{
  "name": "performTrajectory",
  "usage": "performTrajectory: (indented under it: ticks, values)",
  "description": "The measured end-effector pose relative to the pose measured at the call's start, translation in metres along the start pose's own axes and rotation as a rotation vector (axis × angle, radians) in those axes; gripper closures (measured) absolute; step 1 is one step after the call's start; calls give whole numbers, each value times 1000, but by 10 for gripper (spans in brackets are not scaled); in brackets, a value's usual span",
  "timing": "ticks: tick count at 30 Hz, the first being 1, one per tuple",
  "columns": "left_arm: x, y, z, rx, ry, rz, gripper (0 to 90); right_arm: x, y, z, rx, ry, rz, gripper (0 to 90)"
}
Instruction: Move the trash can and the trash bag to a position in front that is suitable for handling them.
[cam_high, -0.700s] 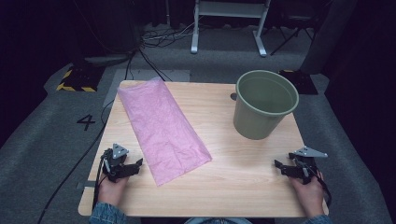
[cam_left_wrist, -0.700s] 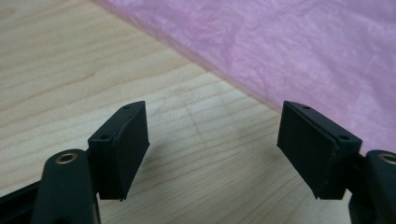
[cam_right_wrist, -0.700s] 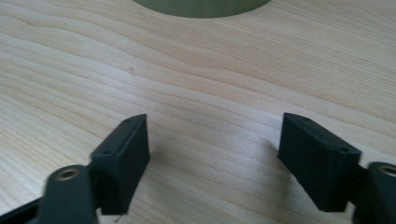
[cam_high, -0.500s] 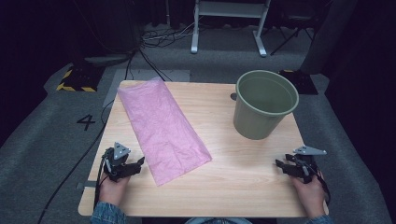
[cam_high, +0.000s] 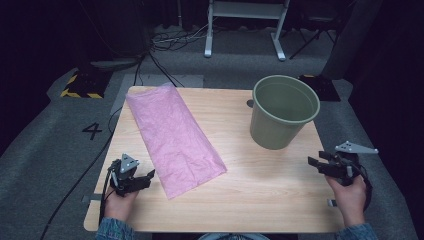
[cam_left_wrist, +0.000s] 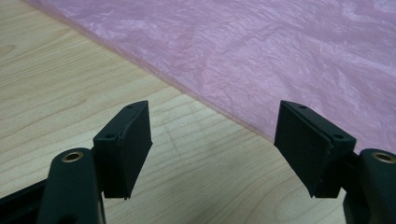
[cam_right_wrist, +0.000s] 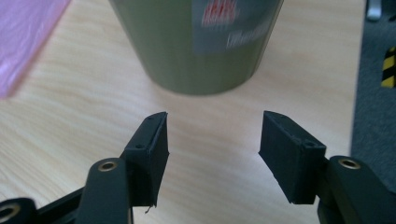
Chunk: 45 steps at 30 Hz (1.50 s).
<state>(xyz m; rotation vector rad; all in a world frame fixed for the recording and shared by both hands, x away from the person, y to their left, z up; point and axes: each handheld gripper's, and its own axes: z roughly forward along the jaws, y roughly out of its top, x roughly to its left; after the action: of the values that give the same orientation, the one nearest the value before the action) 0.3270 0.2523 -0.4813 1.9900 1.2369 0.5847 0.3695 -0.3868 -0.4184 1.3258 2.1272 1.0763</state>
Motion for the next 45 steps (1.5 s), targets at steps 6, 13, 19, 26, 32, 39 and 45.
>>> performTrajectory:
  ticks: [6,13,19,26,32,39,45]
  values:
    - [1,-2,-5,-7,4,-2,272,0,29,-13,-37,-19,-36,411]
    - [-1,-4,-7,-7,-3,3,272,0,65,-24,-83,-20,-58,405]
    - [0,-5,-6,-7,-5,4,271,-3,102,-26,-122,-62,-90,388]
    - [0,-6,-4,2,-9,-2,272,-9,129,-14,-157,-94,-85,376]
    - [0,-5,-4,2,-10,2,272,-18,145,14,-90,-123,-61,377]
    - [1,-6,-2,4,-16,2,272,-31,149,43,10,-160,-32,382]
    - [1,-6,-2,8,-18,2,272,-34,145,47,19,-106,-14,401]
